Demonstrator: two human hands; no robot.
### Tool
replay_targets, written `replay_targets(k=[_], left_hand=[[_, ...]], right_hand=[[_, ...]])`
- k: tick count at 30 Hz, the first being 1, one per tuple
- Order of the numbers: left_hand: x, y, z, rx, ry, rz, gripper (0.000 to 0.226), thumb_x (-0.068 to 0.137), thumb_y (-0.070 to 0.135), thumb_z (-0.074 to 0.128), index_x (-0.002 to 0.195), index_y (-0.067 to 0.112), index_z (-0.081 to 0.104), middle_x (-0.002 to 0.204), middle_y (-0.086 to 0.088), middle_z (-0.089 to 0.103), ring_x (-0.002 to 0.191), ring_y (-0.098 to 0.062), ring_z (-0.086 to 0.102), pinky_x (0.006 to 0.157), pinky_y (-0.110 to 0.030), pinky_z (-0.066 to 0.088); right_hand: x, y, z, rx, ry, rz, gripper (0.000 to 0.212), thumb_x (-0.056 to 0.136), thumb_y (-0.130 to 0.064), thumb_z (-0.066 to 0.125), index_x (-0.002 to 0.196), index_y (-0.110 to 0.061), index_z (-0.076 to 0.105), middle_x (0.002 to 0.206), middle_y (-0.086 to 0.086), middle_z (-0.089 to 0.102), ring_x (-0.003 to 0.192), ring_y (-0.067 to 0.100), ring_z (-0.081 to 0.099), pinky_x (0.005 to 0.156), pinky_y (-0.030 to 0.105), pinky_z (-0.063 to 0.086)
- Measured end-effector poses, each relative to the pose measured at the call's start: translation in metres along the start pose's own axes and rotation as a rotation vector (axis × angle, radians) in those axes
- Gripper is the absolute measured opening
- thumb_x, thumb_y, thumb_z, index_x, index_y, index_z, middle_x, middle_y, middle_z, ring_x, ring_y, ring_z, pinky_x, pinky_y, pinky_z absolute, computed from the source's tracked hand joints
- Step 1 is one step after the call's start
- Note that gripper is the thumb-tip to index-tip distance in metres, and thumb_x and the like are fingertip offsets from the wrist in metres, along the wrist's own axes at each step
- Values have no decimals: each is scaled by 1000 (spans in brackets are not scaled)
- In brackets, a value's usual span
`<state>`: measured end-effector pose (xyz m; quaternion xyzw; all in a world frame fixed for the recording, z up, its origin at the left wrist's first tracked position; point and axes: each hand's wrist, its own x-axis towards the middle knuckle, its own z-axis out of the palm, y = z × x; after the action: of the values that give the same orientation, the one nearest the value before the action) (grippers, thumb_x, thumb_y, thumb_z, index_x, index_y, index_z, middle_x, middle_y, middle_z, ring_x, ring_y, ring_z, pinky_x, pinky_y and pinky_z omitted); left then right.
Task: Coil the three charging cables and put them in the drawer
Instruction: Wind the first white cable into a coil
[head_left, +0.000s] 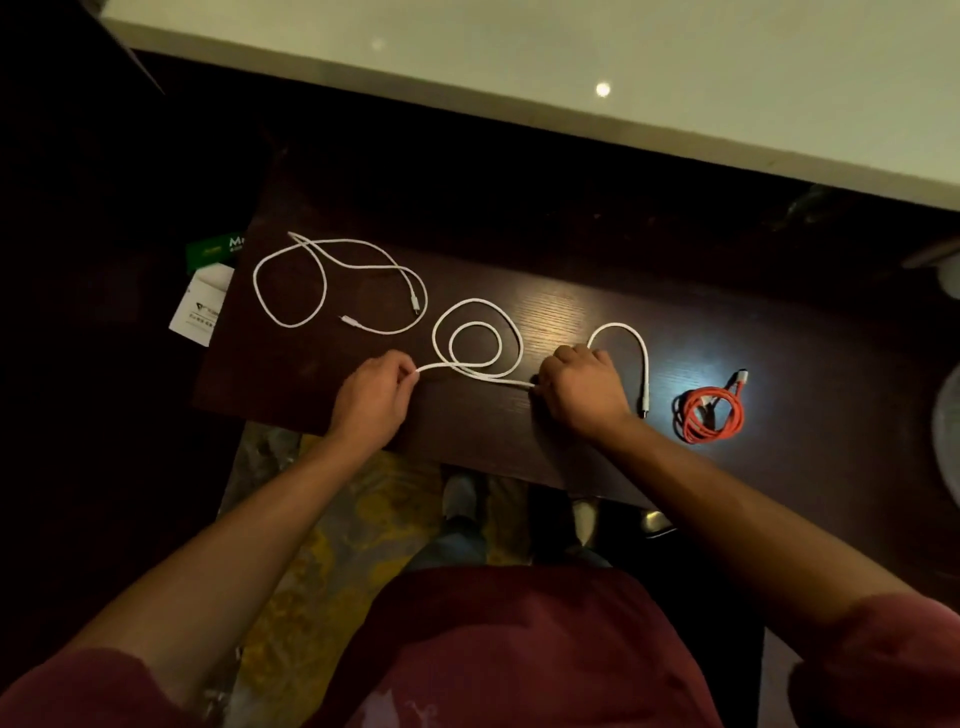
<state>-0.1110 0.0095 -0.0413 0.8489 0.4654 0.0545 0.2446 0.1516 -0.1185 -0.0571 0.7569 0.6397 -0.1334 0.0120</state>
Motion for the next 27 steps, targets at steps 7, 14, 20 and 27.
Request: replay_targets(k=[7,14,20,27], left_hand=[[3,78,-70,-420,-7,167,5,101,14,59,101,12,63,69,6,61,64,-11,60,64,-27,45],[-3,147,-114,-679,-112,246,7,102,10,58,103,5,63,68,-2,59,44,-10,53,46,-20,43],[-9,167,-138,-721,-294,225,35,91,26,68,126,25,61,74,-8,65,44,-10,52,37,-21,40],[-33,225,-153,-577,-581,512,36,104,34,47,119,13,72,88,-7,77,77,-15,72,74,-28,56]], right_hand=[[-34,14,-25,230,-50,124,45,89,-42,65,129,-22,56,123,4,67,119,29,60,99,41,40],[-38,-27,-125,650,309,-159,37,98,-38,60,126,-14,67,133,8,66,132,21,55,113,37,42],[-79,-20,-205,1074,259,-136,20,101,-17,60,93,-4,72,65,0,62,58,16,58,58,36,48],[-116,-7,-285,1090,399,-250,22,100,-25,56,109,-18,75,71,1,70,60,20,58,58,29,44]])
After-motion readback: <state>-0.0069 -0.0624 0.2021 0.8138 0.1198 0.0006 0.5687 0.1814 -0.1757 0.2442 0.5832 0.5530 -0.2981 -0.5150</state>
